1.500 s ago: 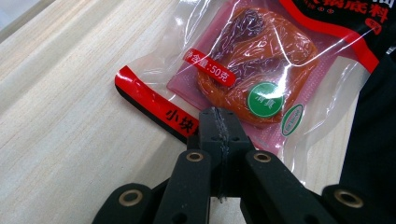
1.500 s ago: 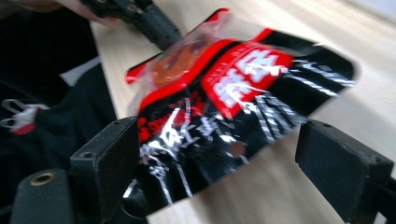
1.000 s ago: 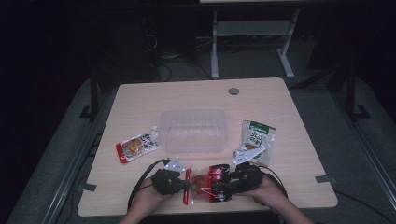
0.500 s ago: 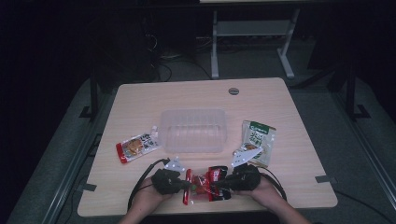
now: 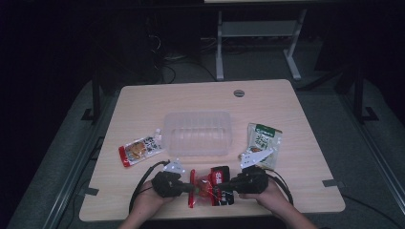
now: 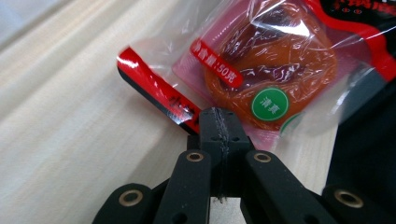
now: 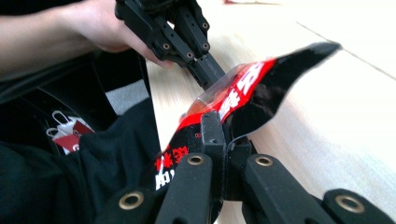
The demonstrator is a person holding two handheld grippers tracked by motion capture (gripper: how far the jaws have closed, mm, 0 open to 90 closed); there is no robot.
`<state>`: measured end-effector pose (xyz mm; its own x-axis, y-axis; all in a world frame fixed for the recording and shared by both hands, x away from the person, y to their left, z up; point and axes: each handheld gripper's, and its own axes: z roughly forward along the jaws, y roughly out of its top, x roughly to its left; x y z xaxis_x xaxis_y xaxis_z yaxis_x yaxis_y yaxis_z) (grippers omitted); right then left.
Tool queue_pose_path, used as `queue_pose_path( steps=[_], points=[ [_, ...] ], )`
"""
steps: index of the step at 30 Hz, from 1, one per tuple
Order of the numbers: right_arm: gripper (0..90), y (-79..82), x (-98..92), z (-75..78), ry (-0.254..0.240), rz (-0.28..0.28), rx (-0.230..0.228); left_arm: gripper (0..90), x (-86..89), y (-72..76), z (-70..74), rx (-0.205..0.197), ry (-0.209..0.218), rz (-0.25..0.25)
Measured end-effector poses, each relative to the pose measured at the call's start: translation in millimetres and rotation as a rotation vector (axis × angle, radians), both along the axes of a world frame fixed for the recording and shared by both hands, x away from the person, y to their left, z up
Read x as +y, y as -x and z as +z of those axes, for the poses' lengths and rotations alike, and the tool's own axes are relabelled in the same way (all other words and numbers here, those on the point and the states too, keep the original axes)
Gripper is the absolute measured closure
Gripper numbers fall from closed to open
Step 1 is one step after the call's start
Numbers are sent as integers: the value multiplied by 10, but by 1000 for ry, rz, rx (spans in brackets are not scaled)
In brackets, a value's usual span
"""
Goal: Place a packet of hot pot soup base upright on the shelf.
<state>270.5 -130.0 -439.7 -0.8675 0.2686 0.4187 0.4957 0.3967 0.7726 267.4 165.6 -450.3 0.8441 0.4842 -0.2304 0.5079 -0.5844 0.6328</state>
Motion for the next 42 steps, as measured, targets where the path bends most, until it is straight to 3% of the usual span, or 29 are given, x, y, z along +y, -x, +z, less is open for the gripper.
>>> queue_pose_path(
  steps=[7,12,17,18,19,21,28,32,42],
  points=[
    [899,20,-43,71,-37,-4,-24,896,87,14,48,-8,20,-6],
    [900,30,-69,99,-56,-5,-30,848,181,18,96,-18,32,-5],
    [900,36,-104,130,-71,-8,-41,703,260,28,136,-25,34,-25],
    [900,35,-115,137,-73,-10,-41,703,273,35,143,-34,30,-39],
    [900,27,-137,151,-79,-17,-45,627,290,51,156,-47,13,-55],
    [900,16,-158,166,-86,-21,-53,559,324,52,164,-50,-5,-59],
    [900,-6,-213,232,-96,-45,-67,387,459,72,150,-37,0,-29],
    [900,-21,-216,272,-91,-52,-75,291,537,110,114,-33,-18,-11],
    [900,-149,-148,459,-94,-53,-123,183,626,119,65,-45,-26,18]
  ],
)
